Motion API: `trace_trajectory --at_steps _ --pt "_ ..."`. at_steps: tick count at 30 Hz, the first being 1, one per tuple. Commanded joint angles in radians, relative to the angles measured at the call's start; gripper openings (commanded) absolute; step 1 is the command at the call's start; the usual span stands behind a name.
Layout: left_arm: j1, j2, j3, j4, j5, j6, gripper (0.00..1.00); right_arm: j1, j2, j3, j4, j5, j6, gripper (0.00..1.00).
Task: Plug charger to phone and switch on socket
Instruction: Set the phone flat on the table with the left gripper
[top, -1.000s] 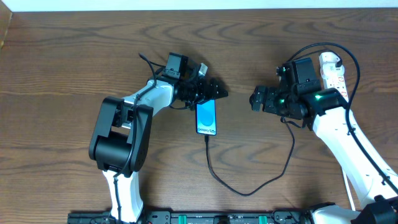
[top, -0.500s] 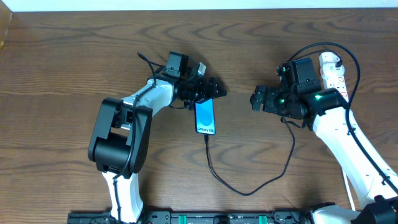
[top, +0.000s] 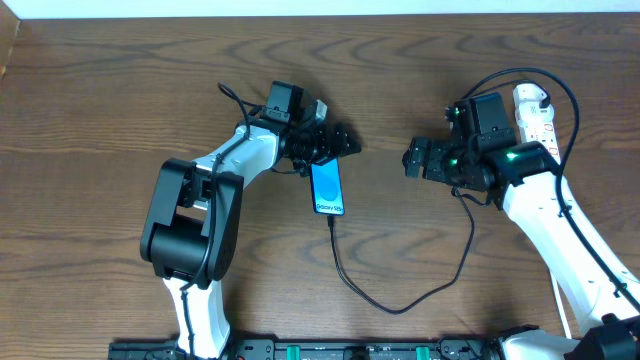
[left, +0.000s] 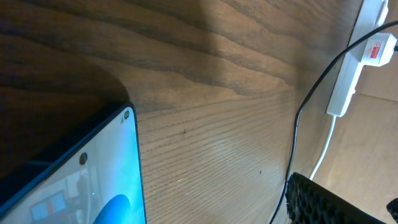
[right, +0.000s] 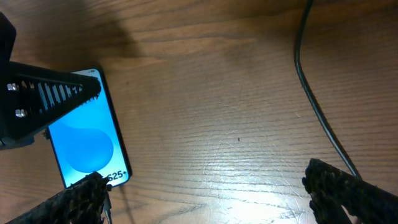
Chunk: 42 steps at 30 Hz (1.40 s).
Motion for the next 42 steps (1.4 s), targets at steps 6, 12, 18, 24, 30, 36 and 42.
trace_trajectory --at_steps 6,12,18,24,30,36,42 --pt "0.002 0.060 -0.035 -0.056 -0.183 -0.020 0.90 0.005 -0.010 0.006 0.003 0.016 -0.014 0.99" --pt "0.002 0.060 -0.035 -0.058 -0.193 -0.039 0.90 0.005 -0.010 0.006 0.004 0.021 -0.015 0.99" --pt "0.002 0.058 -0.032 -0.080 -0.231 -0.062 0.90 0.005 -0.010 0.006 0.007 0.023 -0.014 0.99" --pt "0.002 0.058 -0.032 -0.089 -0.258 -0.076 0.90 0.005 -0.010 0.006 0.007 0.023 -0.014 0.99" --pt "-0.003 0.058 -0.031 -0.101 -0.278 -0.082 0.90 0.005 -0.010 0.006 0.007 0.023 -0.014 0.99" --pt "-0.003 0.058 -0.030 -0.114 -0.287 -0.091 0.90 0.005 -0.010 0.006 0.007 0.022 -0.014 0.99" --pt "-0.003 0.058 -0.029 -0.129 -0.298 -0.099 0.90 0.005 -0.010 0.006 0.007 0.022 -0.014 0.99"
